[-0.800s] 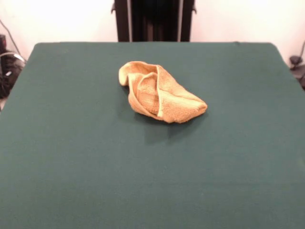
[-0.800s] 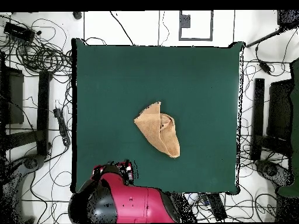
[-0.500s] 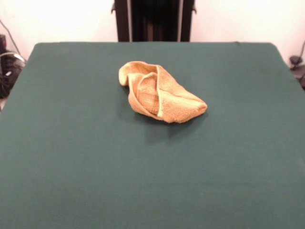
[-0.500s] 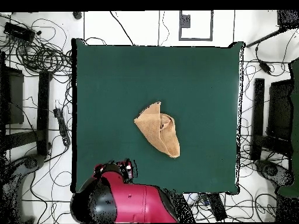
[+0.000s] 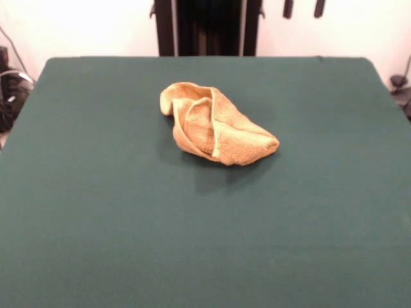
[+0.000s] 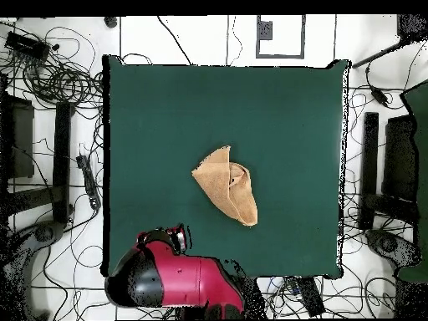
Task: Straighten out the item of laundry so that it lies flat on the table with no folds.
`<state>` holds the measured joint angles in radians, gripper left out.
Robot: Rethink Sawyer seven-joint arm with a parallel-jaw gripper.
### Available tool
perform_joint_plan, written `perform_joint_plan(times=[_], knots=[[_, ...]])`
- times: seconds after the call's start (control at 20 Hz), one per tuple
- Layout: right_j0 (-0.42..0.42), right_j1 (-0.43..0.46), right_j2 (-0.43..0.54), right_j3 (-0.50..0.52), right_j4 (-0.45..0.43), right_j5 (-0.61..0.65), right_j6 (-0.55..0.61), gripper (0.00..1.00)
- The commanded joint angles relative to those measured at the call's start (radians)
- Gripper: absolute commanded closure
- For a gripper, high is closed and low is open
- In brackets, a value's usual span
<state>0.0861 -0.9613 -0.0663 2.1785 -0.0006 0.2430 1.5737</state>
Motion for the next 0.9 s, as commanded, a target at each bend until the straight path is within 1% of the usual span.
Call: perform_joint_plan(times=[0.05,0.2,0.55,0.9], knots=[[0.031,0.131,0.014,0.048,-0.001,-0.098,0.228,0.0],[0.031,0.157,0.017,0.05,0.004,-0.137,0.232,0.0],[0.037,0.198,0.012,0.044,0.01,-0.181,0.231,0.0],[0.014,0.225,0.031,0.05,0.006,-0.218,0.224,0.0]])
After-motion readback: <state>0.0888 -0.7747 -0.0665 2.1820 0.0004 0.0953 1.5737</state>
